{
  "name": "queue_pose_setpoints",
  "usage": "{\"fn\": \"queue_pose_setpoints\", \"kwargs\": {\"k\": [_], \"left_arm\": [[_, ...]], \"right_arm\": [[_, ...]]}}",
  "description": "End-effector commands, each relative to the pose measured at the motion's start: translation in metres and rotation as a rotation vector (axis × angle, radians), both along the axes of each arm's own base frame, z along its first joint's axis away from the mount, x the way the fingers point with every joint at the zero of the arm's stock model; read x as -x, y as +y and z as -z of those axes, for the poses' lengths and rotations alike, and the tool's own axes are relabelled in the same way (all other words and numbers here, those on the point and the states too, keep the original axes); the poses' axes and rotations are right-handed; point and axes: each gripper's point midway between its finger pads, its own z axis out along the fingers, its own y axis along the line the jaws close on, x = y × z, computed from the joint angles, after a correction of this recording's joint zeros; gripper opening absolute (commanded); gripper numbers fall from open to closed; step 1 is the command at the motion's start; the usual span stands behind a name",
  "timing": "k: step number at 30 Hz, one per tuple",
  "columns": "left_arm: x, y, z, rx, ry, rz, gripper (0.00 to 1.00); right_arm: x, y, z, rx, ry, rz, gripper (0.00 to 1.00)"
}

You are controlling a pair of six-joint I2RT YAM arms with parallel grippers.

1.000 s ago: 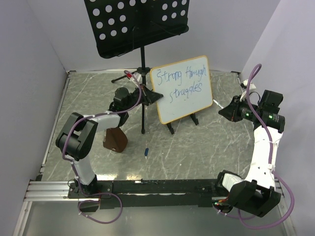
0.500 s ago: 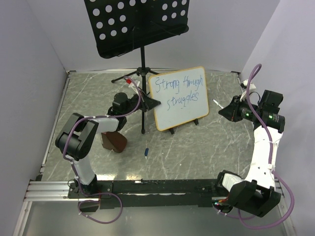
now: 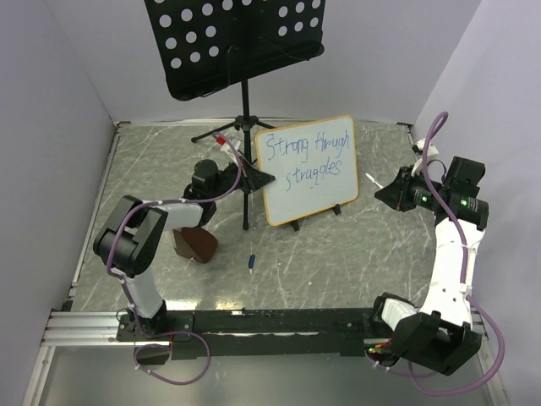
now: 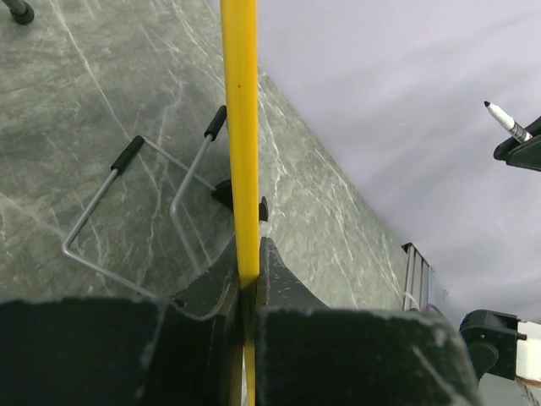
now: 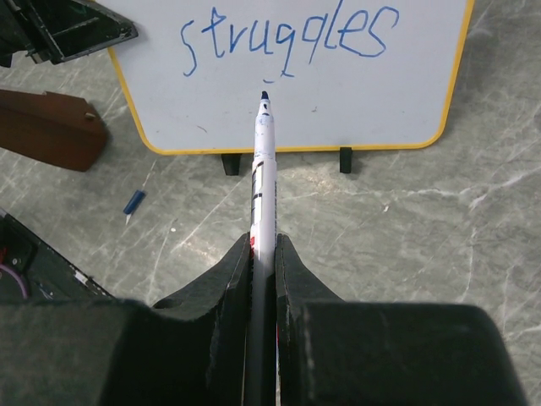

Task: Write a sentence on the whiteboard
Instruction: Put down the whiteboard on the whiteboard stand.

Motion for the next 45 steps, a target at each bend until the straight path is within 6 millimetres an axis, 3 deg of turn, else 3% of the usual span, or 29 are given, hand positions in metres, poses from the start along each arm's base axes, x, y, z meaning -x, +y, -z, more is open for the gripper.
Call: {"fn": "queue_pose_setpoints", "kwargs": {"k": [1, 8, 18, 34, 45], "left_arm": [[0.001, 0.011, -0.059, 0.049, -0.255, -0.022, 0.01], [-0.01, 0.011, -0.056, 0.022, -0.266, -0.031, 0.01], [-0.026, 0.023, -0.018, -0.055, -0.244, -0.042, 0.02], [-0.014, 0.034, 0.045, -0.141, -0.172, -0.066, 0.09], [-0.012, 0.038, 0.065, -0.176, -0.129, -0.078, 0.23]], "right_arm": [[0.0, 0.0, -0.006, 0.011, -0.042, -0.01, 0.0], [0.001, 0.001, -0.007, 0.018, -0.049, -0.013, 0.0], [0.003, 0.003, -0.011, 0.012, -0.061, -0.018, 0.0], [0.001, 0.003, -0.014, 0.006, -0.061, -0.019, 0.0], [0.001, 0.003, -0.015, 0.004, -0.065, -0.022, 0.0]]}}
